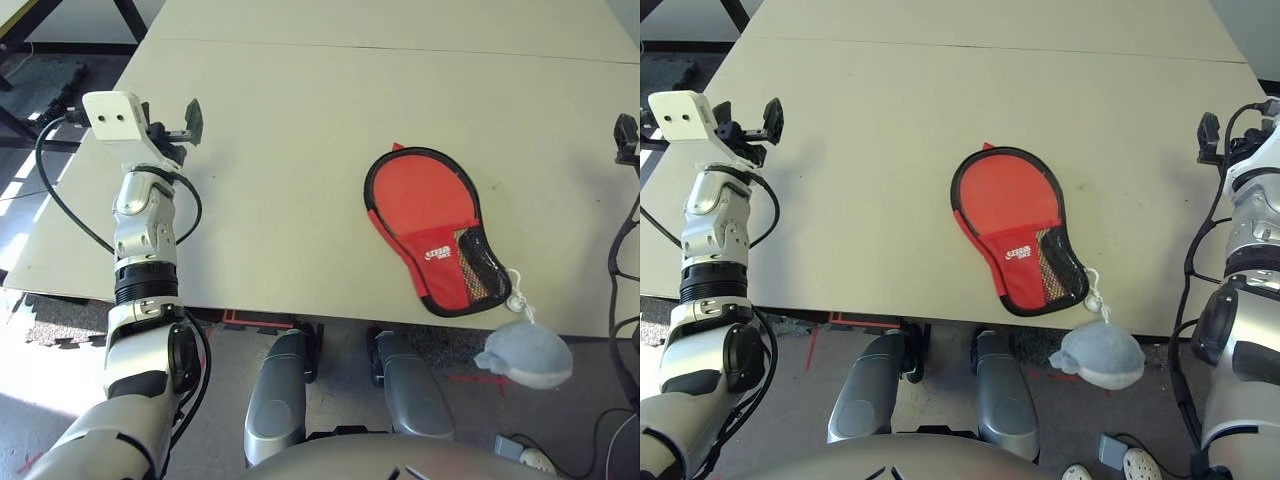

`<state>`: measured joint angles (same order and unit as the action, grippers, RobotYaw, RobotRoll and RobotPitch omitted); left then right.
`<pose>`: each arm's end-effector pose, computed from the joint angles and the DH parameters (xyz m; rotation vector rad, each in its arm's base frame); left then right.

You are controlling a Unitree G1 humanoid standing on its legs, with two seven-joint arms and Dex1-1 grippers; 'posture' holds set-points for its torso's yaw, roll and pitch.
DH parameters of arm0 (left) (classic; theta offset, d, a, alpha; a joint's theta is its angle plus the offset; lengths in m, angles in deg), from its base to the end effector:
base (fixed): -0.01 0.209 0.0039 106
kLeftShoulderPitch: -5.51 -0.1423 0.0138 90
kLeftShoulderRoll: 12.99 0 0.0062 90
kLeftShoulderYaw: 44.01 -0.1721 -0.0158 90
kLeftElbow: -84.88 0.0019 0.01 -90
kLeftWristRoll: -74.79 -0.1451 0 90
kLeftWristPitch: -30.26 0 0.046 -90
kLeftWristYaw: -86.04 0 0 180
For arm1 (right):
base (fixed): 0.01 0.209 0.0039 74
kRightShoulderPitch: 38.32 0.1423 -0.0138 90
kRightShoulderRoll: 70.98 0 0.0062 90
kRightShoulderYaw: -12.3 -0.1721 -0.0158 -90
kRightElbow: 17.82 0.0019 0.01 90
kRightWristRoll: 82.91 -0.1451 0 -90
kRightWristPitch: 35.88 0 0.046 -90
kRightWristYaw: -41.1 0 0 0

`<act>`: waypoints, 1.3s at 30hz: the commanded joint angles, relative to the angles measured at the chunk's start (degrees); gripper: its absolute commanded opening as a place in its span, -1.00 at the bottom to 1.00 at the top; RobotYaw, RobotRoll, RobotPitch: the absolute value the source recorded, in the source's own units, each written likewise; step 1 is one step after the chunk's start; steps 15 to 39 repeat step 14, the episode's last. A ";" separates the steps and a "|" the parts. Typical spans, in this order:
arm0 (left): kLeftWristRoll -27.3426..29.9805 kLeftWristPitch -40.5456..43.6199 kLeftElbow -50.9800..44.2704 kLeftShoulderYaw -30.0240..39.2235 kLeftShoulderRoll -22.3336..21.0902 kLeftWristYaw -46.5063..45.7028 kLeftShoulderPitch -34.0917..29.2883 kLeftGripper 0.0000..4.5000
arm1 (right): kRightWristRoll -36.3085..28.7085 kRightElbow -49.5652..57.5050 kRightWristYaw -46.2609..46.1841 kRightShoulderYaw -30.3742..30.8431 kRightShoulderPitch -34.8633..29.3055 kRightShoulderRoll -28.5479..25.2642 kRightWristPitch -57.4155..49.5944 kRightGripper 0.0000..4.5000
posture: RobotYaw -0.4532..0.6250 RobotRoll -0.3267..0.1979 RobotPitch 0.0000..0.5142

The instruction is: Store the ping-pong paddle in its case and zip it.

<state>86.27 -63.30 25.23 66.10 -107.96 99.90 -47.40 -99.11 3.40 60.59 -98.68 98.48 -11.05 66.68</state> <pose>0.3057 0.2605 0.1538 -0.0033 -0.2714 0.0596 0.2722 -0.3792 0.1655 -0.0644 -0.1107 -0.3424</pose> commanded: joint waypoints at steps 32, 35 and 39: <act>-0.38 -1.66 4.30 -1.98 0.10 -0.30 -0.24 1.00 | 0.87 0.37 0.79 -1.34 -3.68 -0.53 0.30 0.98 | -0.28 0.25 0.03; -0.38 -1.66 4.30 -1.98 0.10 -0.30 -0.24 1.00 | 0.87 0.37 0.79 -1.34 -3.68 -0.53 0.30 0.98 | -0.28 0.25 0.03; -0.38 -1.66 4.30 -1.98 0.10 -0.30 -0.24 1.00 | 0.87 0.37 0.79 -1.34 -3.68 -0.53 0.30 0.98 | -0.28 0.25 0.03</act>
